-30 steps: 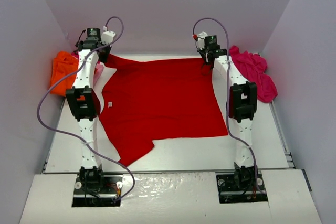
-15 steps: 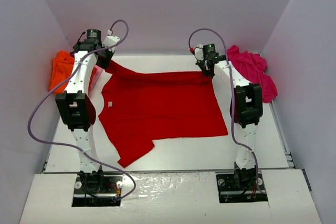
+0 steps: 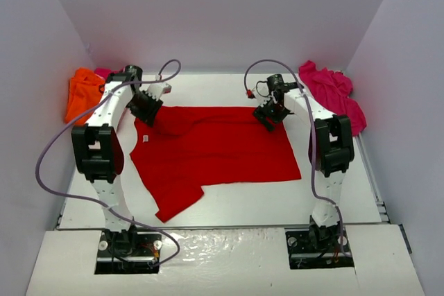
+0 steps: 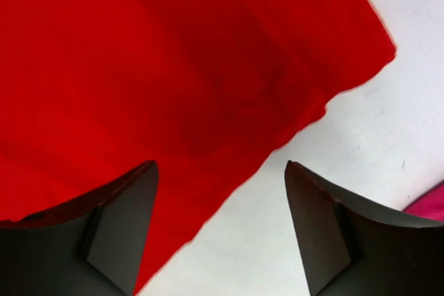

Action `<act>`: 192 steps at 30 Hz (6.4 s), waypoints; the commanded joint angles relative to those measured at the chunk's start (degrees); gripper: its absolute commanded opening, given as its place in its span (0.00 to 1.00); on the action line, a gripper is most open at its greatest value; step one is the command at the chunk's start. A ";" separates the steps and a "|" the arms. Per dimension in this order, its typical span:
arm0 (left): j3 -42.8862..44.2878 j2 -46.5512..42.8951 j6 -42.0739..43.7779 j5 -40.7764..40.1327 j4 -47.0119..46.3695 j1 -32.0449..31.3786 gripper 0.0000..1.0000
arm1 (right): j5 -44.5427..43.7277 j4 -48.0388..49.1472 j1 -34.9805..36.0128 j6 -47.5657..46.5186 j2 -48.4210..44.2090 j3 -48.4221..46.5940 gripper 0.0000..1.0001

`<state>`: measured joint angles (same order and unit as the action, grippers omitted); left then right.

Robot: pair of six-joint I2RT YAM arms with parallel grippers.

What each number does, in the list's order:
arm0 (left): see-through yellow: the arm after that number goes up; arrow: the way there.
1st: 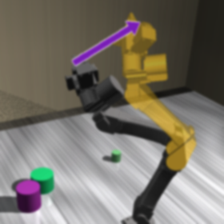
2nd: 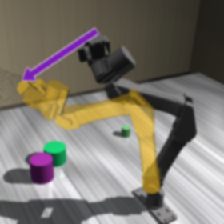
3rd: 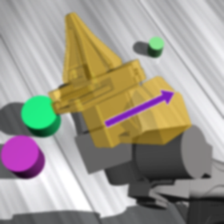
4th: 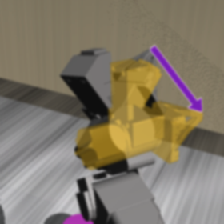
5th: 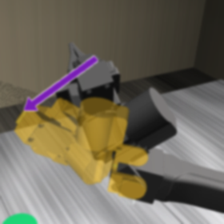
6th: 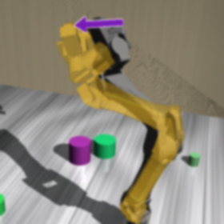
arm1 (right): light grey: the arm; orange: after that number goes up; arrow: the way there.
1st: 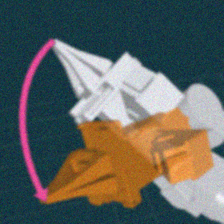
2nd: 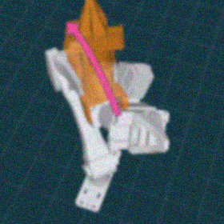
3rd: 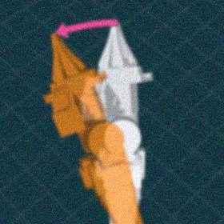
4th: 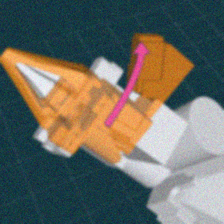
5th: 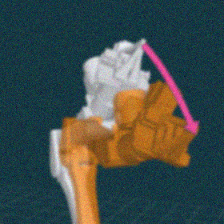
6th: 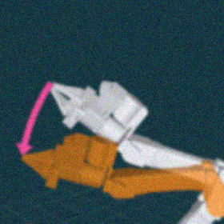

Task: Fold and stack the t-shirts
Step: Fold the flattened tshirt in 1/3 of the way

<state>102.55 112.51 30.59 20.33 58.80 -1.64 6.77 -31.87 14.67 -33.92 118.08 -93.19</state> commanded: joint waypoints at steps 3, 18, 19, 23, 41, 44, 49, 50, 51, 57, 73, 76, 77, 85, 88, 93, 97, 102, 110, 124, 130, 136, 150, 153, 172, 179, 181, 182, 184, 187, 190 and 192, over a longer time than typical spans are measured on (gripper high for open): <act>-7.07 -16.41 4.12 6.12 1.23 1.90 0.34 | 6.67 -4.34 -2.09 -3.95 -13.46 2.92 0.71; 7.11 -4.77 -0.93 4.82 -2.16 4.85 0.00 | 2.25 -0.95 -3.64 4.92 -2.48 -13.76 0.00; 8.68 -3.16 -1.60 4.95 -2.28 4.78 0.00 | 1.94 -0.94 -3.20 5.37 -1.24 -15.14 0.00; 13.62 2.37 -3.20 5.20 -2.55 3.66 0.00 | 1.46 -1.08 -1.89 6.46 2.33 -16.00 0.06; 14.41 9.70 -5.29 4.89 -6.08 -2.78 0.00 | -1.77 -1.44 -0.97 4.62 8.54 -15.16 0.48; 13.94 10.18 -5.29 4.89 -6.08 -3.02 0.00 | -1.61 -1.76 -1.05 4.23 9.48 -15.24 0.42; 12.35 10.19 -5.03 4.64 -6.24 -3.19 0.00 | -1.17 -2.83 -1.05 3.61 11.02 -16.22 0.27; 12.25 10.19 -4.86 4.40 -6.09 -3.19 0.00 | -0.99 -3.24 -0.97 3.44 11.27 -16.39 0.26; 12.01 10.26 -4.84 4.22 -5.99 -3.19 0.00 | -0.58 -3.51 -1.04 3.43 11.61 -16.80 0.26; 12.13 10.61 -4.50 4.11 -5.46 -3.36 0.00 | -0.93 -4.48 -1.05 3.27 12.75 -17.46 0.30; 10.42 10.22 -4.27 3.66 -5.67 -3.81 0.00 | -0.44 -5.35 -0.74 2.94 8.50 -17.11 0.00; 10.05 9.86 -4.15 3.57 -5.80 -3.73 0.00 | -1.03 -5.54 -0.53 3.05 7.78 -16.76 0.01; 9.97 9.83 -4.07 3.58 -5.88 -3.79 0.00 | -1.28 -5.49 -0.59 2.85 7.71 -16.47 0.06; 9.90 10.41 -3.77 3.76 -5.68 -3.98 0.00 | -2.74 -5.46 -0.78 3.37 9.94 -17.52 0.48; 9.65 10.54 -3.53 3.67 -5.63 -3.98 0.00 | -2.60 -5.50 -0.78 3.34 10.84 -18.15 0.51; 9.27 10.69 -3.21 3.60 -5.65 -3.96 0.00 | -2.59 -5.64 -0.87 3.27 12.31 -19.06 0.50; 9.06 10.81 -3.01 3.49 -5.61 -4.00 0.00 | -1.71 -6.92 -0.87 2.31 13.31 -19.25 0.20; 8.86 10.85 -3.08 3.42 -5.54 -3.98 0.00 | -0.30 -7.91 -0.87 1.60 12.83 -18.63 0.02; 8.57 10.15 -3.02 2.99 -5.45 -4.07 0.00 | 0.56 -8.62 -0.87 0.79 11.64 -18.90 0.00; 8.20 10.36 -2.29 3.05 -4.74 -4.43 0.00 | 0.69 -9.52 -1.40 0.61 13.06 -20.80 0.52; 8.11 10.54 -2.12 2.88 -4.49 -4.51 0.00 | 0.79 -10.32 -1.93 0.79 14.81 -21.42 0.49; 7.84 10.71 -1.86 2.62 -4.22 -4.60 0.00 | 4.17 -12.75 -3.48 0.00 18.72 -24.20 0.45; 7.37 10.23 -1.85 1.49 -4.19 -4.74 0.00 | 5.68 -14.50 -3.86 -1.91 18.07 -24.37 0.03; 7.15 9.53 -1.77 1.38 -4.16 -4.77 0.00 | 4.62 -14.48 -3.72 -0.45 17.01 -25.26 0.10; 3.36 6.58 -0.36 1.11 -4.66 -4.77 0.00 | -0.99 -13.30 -1.38 1.33 12.08 -25.40 0.10; 3.15 6.67 -0.36 1.29 -4.79 -4.74 0.00 | -5.16 -12.34 -0.92 2.14 11.31 -26.58 0.12; 2.95 6.57 -0.41 1.34 -4.88 -4.73 0.00 | -5.14 -12.34 -0.87 2.20 11.07 -26.64 0.12; 2.80 6.47 -0.44 1.38 -4.96 -4.77 0.00 | -4.80 -12.34 -0.83 2.20 10.94 -26.51 0.13; 2.40 6.13 -0.37 1.37 -5.37 -4.69 0.00 | -5.25 -12.33 -0.34 2.20 10.83 -26.35 0.13; 2.22 5.79 -0.45 1.38 -5.45 -4.69 0.00 | -4.19 -12.33 -0.26 2.37 10.22 -26.43 0.13; 2.15 5.51 -0.45 1.38 -5.36 -4.71 0.00 | -4.50 -12.47 0.03 2.50 9.77 -26.41 0.14; 2.04 5.27 -0.27 1.47 -5.19 -4.69 0.00 | -5.09 -12.42 0.35 2.20 8.85 -26.17 0.14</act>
<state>103.53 123.53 29.45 21.34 53.60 -6.00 3.42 -43.53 14.15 -32.16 133.78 -117.64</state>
